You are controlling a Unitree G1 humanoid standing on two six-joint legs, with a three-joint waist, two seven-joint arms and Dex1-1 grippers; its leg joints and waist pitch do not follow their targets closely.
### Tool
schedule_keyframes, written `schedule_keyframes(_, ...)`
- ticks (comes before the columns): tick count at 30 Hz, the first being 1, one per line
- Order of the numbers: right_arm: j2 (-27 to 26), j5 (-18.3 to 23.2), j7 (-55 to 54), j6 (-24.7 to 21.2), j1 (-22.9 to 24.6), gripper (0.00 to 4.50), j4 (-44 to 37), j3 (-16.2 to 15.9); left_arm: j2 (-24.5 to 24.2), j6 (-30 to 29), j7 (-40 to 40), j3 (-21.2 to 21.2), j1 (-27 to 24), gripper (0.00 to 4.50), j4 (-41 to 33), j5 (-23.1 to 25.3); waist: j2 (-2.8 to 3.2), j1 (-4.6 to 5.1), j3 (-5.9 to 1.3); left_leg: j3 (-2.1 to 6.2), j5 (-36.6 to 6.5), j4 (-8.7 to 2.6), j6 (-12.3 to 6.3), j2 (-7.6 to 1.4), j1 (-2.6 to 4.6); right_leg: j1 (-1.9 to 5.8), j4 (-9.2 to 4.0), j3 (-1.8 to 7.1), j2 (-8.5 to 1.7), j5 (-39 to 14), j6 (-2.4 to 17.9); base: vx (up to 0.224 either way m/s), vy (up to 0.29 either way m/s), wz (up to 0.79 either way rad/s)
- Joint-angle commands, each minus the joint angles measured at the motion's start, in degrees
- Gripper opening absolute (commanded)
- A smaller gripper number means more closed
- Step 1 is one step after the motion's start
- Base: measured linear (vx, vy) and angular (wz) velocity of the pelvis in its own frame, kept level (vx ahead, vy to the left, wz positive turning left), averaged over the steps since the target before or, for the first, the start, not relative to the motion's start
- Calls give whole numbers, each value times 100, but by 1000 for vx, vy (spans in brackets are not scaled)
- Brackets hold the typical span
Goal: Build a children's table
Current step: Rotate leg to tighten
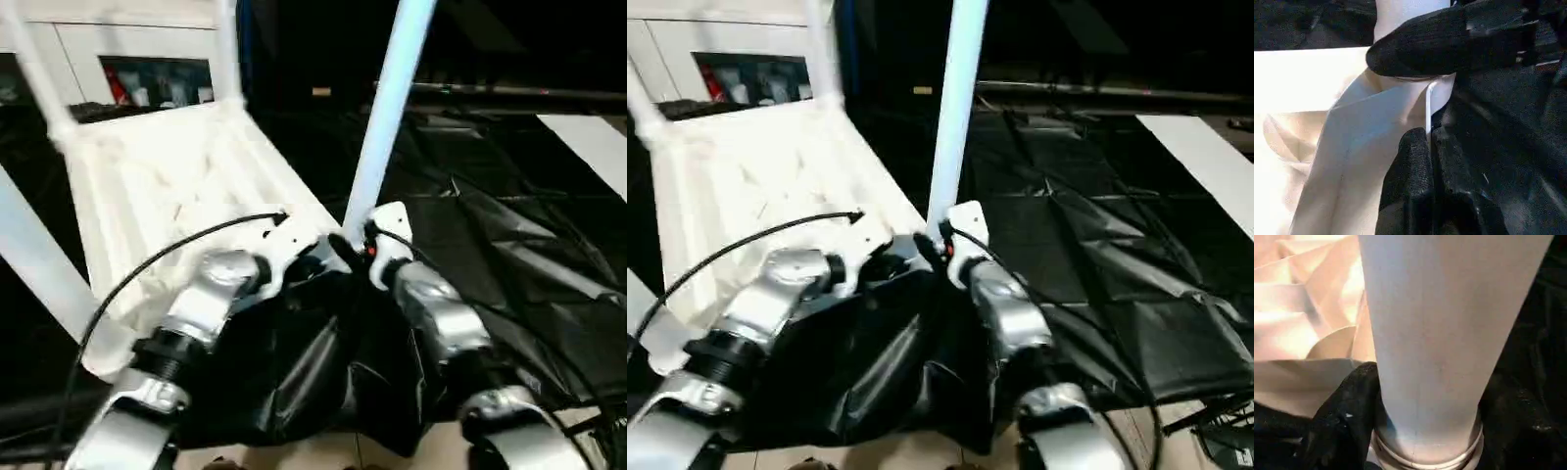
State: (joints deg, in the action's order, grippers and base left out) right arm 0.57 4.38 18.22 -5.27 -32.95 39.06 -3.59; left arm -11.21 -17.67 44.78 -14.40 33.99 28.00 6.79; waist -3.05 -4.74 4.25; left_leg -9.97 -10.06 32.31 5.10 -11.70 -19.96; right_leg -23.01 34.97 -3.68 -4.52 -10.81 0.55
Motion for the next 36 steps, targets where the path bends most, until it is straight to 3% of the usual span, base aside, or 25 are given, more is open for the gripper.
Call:
schedule_keyframes(1,-301,-34,161,-75,-74,329,200,-277,487,54,301,-495,-90,0,108,-163,19,-41,-302,53,-1537,-424,5,-132,-13,198,-528,274,-382,-2067,718,0,0,0)
schedule_keyframes(3,-265,29,288,-86,-34,337,159,-266,433,119,363,-491,-51,0,129,-167,33,-60,-307,35,-1501,-410,-29,-132,8,185,-517,284,-373,-1892,791,0,0,0)
schedule_keyframes(7,108,18,805,-26,108,369,-146,-341,205,261,720,-464,-74,0,104,-227,76,-78,-326,26,-1254,-402,-75,-129,-18,231,-459,277,-360,-1336,956,0,0,0)
schedule_keyframes(9,237,23,1105,-56,169,374,-294,-397,138,313,840,-461,-94,0,86,-241,62,-92,-326,17,-1220,-393,-131,-129,-24,245,-455,276,-353,-1224,995,0,0,0)
schedule_keyframes(12,868,44,2294,14,464,374,-918,-779,-104,428,1478,-408,-208,0,-114,-508,74,-137,-316,11,-1233,-386,-203,-134,-21,262,-466,278,-357,-1251,986,0,0,0)
schedule_keyframes(16,1362,364,3225,-78,696,374,-1535,-853,-407,512,2173,-421,-353,0,-369,-738,68,-192,-306,8,-1232,-385,-333,-150,-14,258,-462,283,-366,-1288,1038,0,0,0)
schedule_keyframes(20,1555,498,3559,-172,754,374,-1757,-856,-551,534,2369,-426,-385,0,-421,-764,72,-187,-290,15,-1330,-404,-296,-161,-17,241,-479,282,-375,-1558,1036,0,0,0)
schedule_keyframes(22,1951,664,4195,-237,821,374,-2012,-855,-885,589,2786,-409,-429,0,-482,-819,49,-192,-290,23,-1380,-406,-299,-159,-19,248,-490,279,-377,-1739,957,0,0,0)
schedule_keyframes(24,2007,714,4295,-279,826,374,-2052,-846,-963,615,2909,-405,-451,0,-500,-850,48,-194,-283,12,-1315,-406,-318,-171,-8,220,-488,289,-375,-1647,970,0,0,0)
schedule_keyframes(32,2272,625,4717,-310,821,374,-2131,-1007,-1253,658,3300,-344,-534,0,-570,-955,44,-209,-290,4,-1093,-390,-310,-164,-18,241,-426,274,-367,-1227,1149,0,0,0)
schedule_keyframes(36,2250,444,4662,-144,796,331,-1999,-1125,-1260,677,3255,-353,-523,0,-555,-964,16,-211,-274,6,-1180,-396,-275,-161,-21,242,-449,278,-385,-1460,1091,0,0,0)
